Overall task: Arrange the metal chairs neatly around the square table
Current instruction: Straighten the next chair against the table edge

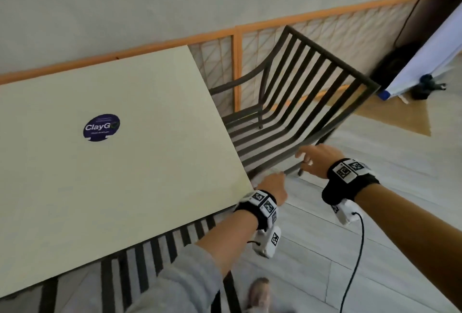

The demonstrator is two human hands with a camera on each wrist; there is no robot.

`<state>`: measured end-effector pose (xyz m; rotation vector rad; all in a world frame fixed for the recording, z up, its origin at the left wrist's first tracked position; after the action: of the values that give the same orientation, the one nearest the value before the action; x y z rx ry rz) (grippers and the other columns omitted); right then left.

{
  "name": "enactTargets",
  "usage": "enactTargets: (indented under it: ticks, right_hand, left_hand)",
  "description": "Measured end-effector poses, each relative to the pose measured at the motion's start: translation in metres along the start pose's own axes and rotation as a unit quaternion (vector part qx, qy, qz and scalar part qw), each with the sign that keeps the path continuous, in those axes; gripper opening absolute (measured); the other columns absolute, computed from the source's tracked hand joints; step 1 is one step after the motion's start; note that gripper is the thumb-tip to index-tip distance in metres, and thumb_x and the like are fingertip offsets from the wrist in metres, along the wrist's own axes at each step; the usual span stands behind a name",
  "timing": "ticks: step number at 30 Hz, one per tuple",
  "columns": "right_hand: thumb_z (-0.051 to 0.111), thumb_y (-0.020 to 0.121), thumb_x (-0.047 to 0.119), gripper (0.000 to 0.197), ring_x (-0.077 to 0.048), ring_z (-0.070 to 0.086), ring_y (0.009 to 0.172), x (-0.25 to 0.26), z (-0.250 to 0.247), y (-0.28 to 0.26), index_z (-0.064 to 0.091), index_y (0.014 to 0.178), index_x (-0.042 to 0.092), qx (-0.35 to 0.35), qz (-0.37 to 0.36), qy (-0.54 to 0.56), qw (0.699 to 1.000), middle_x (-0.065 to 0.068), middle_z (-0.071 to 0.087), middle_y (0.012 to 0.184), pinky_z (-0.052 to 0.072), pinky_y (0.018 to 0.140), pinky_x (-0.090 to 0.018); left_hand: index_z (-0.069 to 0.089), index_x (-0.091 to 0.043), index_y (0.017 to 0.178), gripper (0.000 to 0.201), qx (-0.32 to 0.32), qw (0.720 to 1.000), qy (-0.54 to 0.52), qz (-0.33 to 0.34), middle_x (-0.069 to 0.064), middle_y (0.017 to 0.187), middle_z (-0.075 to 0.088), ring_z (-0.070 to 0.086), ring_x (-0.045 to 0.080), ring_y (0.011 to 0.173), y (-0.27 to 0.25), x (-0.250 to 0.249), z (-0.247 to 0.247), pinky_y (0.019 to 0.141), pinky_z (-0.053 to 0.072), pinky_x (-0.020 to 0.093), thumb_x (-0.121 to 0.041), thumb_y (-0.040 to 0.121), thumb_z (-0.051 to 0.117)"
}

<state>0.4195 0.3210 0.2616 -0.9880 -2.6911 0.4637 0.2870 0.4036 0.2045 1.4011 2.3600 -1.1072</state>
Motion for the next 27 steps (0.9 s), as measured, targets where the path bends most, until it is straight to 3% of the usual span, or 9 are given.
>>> enactTargets:
  ticks: [3, 10, 12, 15, 17, 20, 23, 27]
  right_hand:
    - [0.06, 0.085, 0.033, 0.032, -0.025, 0.063, 0.102, -0.026, 0.016, 0.053, 0.054, 0.117, 0.029, 0.028, -0.018, -0.01, 0.999, -0.001, 0.066, 0.114, 0.055, 0.085, -0.044]
    - [0.061, 0.086, 0.029, 0.046, -0.029, 0.053, 0.12, -0.083, 0.052, 0.161, 0.049, 0.129, 0.021, 0.072, -0.062, -0.067, 0.993, -0.007, 0.054, 0.133, 0.047, 0.098, -0.045]
    - [0.059, 0.087, 0.028, 0.052, -0.03, 0.046, 0.127, -0.103, 0.062, 0.184, 0.043, 0.136, 0.024, 0.061, -0.068, -0.091, 0.992, -0.007, 0.048, 0.14, 0.041, 0.103, -0.049]
    - [0.055, 0.088, 0.043, 0.055, -0.03, 0.038, 0.134, -0.135, 0.085, 0.207, 0.035, 0.14, 0.034, 0.064, -0.064, -0.115, 0.989, -0.005, 0.043, 0.146, 0.029, 0.11, -0.054]
    - [0.048, 0.089, 0.051, 0.053, -0.028, 0.034, 0.137, -0.154, 0.103, 0.215, 0.033, 0.139, 0.041, 0.072, -0.07, -0.137, 0.986, -0.001, 0.041, 0.148, 0.021, 0.113, -0.056]
    - [0.043, 0.093, 0.047, 0.05, -0.028, 0.031, 0.139, -0.164, 0.121, 0.224, 0.026, 0.139, 0.049, 0.052, -0.109, -0.164, 0.979, 0.001, 0.042, 0.147, 0.013, 0.115, -0.059]
    - [0.041, 0.095, 0.039, 0.052, -0.028, 0.035, 0.135, -0.168, 0.126, 0.236, 0.018, 0.139, 0.054, 0.056, -0.129, -0.172, 0.975, 0.002, 0.046, 0.142, 0.012, 0.115, -0.057]
    - [0.039, 0.096, 0.04, 0.051, -0.028, 0.041, 0.128, -0.167, 0.131, 0.241, 0.016, 0.14, 0.053, 0.051, -0.155, -0.19, 0.968, 0.002, 0.051, 0.136, 0.023, 0.114, -0.053]
  left_hand:
    - [0.03, -0.008, 0.149, 0.056, 0.006, 0.999, -0.027, -0.045, 0.019, 0.15, 0.042, 0.043, 0.035, 0.136, 0.048, -0.001, 0.004, 0.111, 0.039, 0.043, -0.008, 0.095, 0.044]
    - [0.04, -0.004, 0.14, 0.05, -0.052, 0.98, -0.071, -0.18, 0.019, 0.143, 0.048, 0.047, 0.036, 0.131, 0.151, 0.024, 0.011, 0.108, 0.042, 0.043, -0.013, 0.093, 0.055]
    - [0.044, -0.005, 0.138, 0.046, -0.075, 0.976, -0.089, -0.185, 0.017, 0.141, 0.052, 0.051, 0.035, 0.128, 0.173, 0.021, 0.018, 0.105, 0.044, 0.042, -0.01, 0.093, 0.054]
    - [0.045, -0.013, 0.142, 0.047, -0.1, 0.978, -0.086, -0.159, 0.013, 0.14, 0.056, 0.055, 0.033, 0.126, 0.197, 0.015, 0.032, 0.106, 0.045, 0.042, -0.007, 0.096, 0.049]
    - [0.042, -0.015, 0.144, 0.05, -0.101, 0.983, -0.058, -0.144, 0.011, 0.142, 0.054, 0.05, 0.031, 0.13, 0.208, 0.014, 0.044, 0.109, 0.039, 0.043, -0.007, 0.096, 0.05]
    - [0.039, -0.021, 0.144, 0.06, -0.096, 0.983, -0.043, -0.153, 0.007, 0.143, 0.05, 0.046, 0.031, 0.132, 0.22, 0.022, 0.056, 0.114, 0.03, 0.047, -0.002, 0.09, 0.055]
    - [0.039, -0.027, 0.143, 0.059, -0.076, 0.985, -0.052, -0.145, 0.005, 0.139, 0.054, 0.05, 0.033, 0.127, 0.229, 0.031, 0.055, 0.11, 0.031, 0.049, -0.004, 0.091, 0.054]
    - [0.041, -0.031, 0.142, 0.059, -0.092, 0.984, -0.047, -0.146, 0.003, 0.136, 0.058, 0.052, 0.032, 0.124, 0.226, 0.04, 0.058, 0.109, 0.032, 0.051, -0.002, 0.092, 0.053]
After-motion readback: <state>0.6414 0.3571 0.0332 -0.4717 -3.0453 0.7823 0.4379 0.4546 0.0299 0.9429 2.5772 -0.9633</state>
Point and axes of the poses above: each hand's wrist, its own y-axis towards the middle knuckle, its own z-axis out of the palm, x = y × z, the point moved 1 cm from there along y, towards the middle knuckle
